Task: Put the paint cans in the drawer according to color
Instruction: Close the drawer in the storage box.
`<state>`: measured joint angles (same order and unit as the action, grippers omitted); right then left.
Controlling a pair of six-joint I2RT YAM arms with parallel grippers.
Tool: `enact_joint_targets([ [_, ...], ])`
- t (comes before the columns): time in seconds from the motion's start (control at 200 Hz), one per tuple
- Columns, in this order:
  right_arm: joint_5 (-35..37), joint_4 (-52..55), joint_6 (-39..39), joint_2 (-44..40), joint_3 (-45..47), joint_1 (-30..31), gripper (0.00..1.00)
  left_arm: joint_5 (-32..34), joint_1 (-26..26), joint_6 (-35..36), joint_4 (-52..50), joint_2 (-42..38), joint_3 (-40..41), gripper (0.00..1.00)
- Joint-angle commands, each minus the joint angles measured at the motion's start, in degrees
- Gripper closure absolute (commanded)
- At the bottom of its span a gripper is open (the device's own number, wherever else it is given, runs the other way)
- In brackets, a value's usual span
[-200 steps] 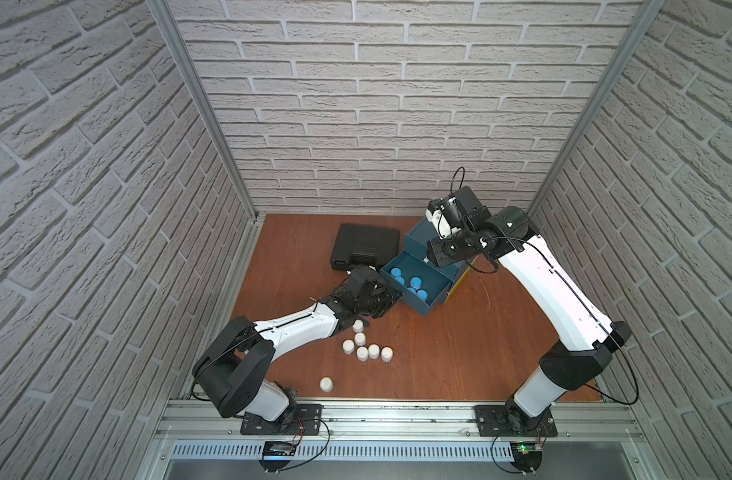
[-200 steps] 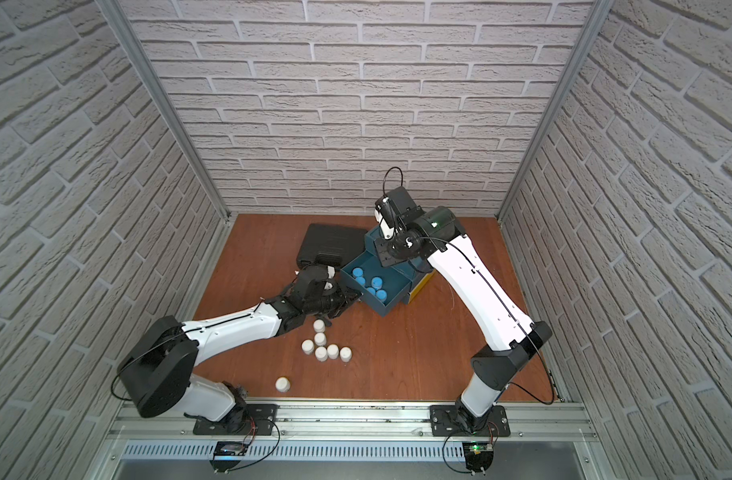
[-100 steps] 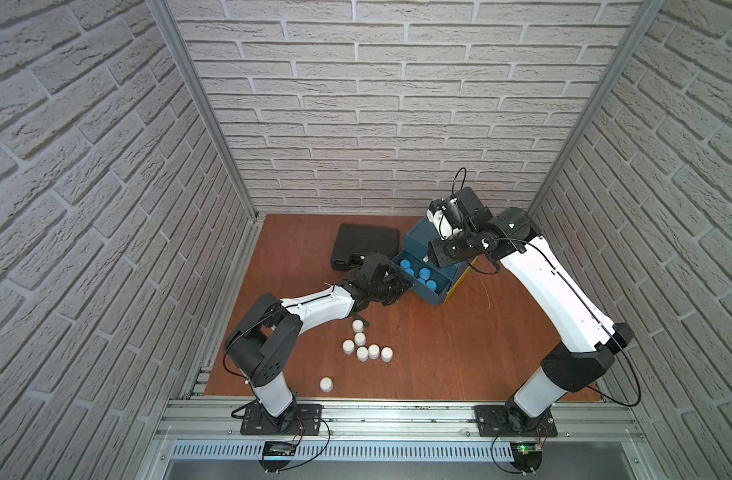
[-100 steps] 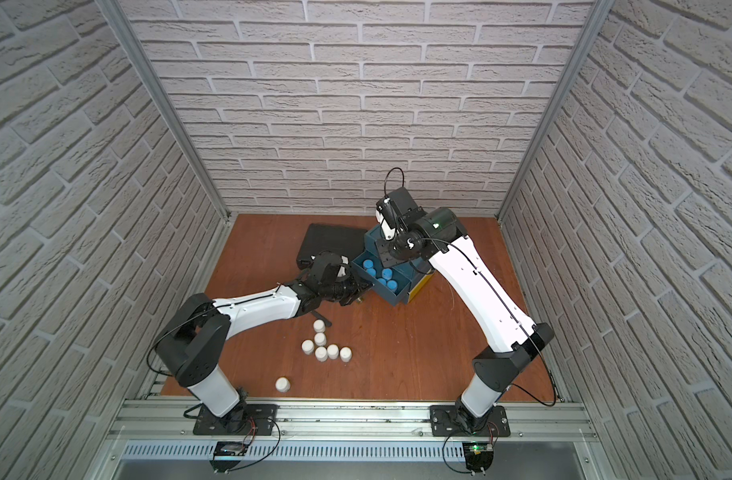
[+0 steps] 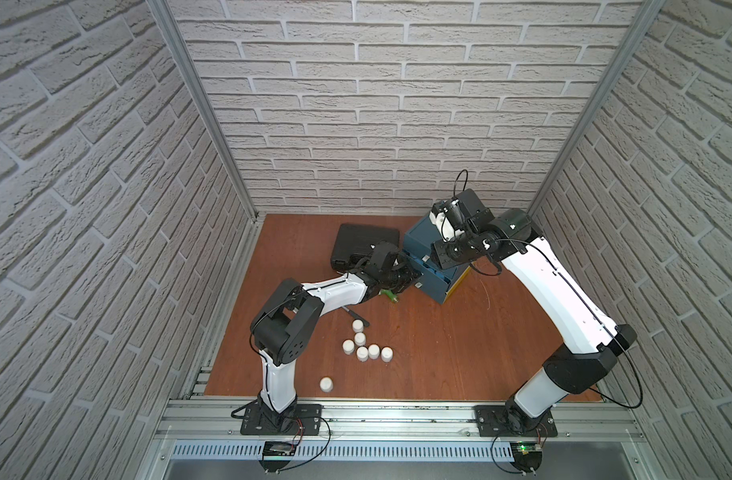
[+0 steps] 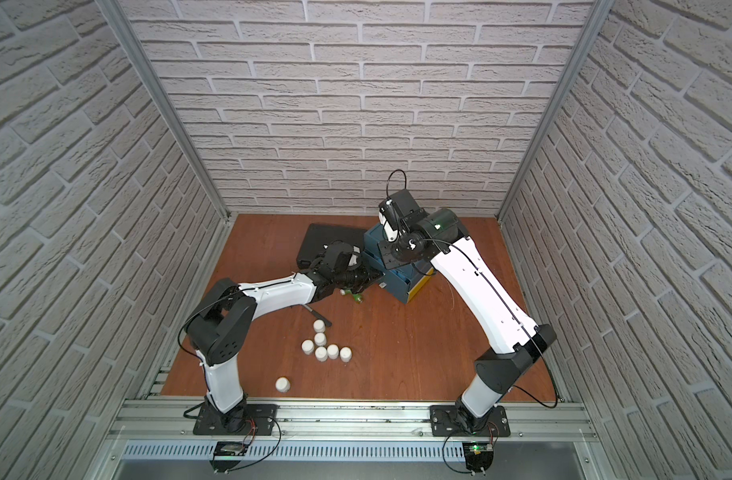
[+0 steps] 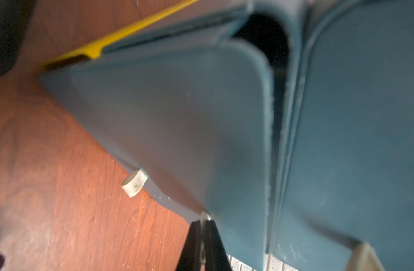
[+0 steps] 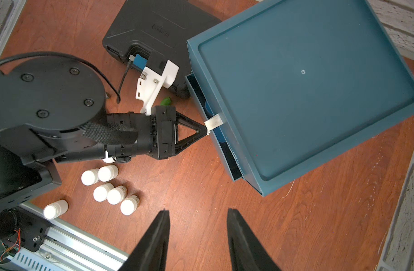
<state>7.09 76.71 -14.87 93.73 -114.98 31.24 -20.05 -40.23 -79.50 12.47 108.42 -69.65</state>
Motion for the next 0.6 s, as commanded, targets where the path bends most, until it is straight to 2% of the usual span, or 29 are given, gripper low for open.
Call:
enact_joint_targets([
  [0.0,0.5,-0.3,-0.9,-2.9,1.0,-0.7,0.54,2.1,1.2,1.2,2.5,1.6,-2.0,1.0],
  [0.535,-0.1,-0.8,-0.9,-3.5,2.2,-1.3,0.54,2.6,1.3,1.1,0.9,3.9,-5.0,1.0],
  [0.56,-0.2,-0.9,-0.9,-3.5,2.2,-1.4,0.54,2.5,1.3,1.2,0.6,3.8,-4.9,0.94],
  [0.595,-0.2,-0.8,-0.9,-3.5,2.2,-1.4,0.54,2.7,1.2,1.1,-0.3,3.3,-4.6,0.74],
])
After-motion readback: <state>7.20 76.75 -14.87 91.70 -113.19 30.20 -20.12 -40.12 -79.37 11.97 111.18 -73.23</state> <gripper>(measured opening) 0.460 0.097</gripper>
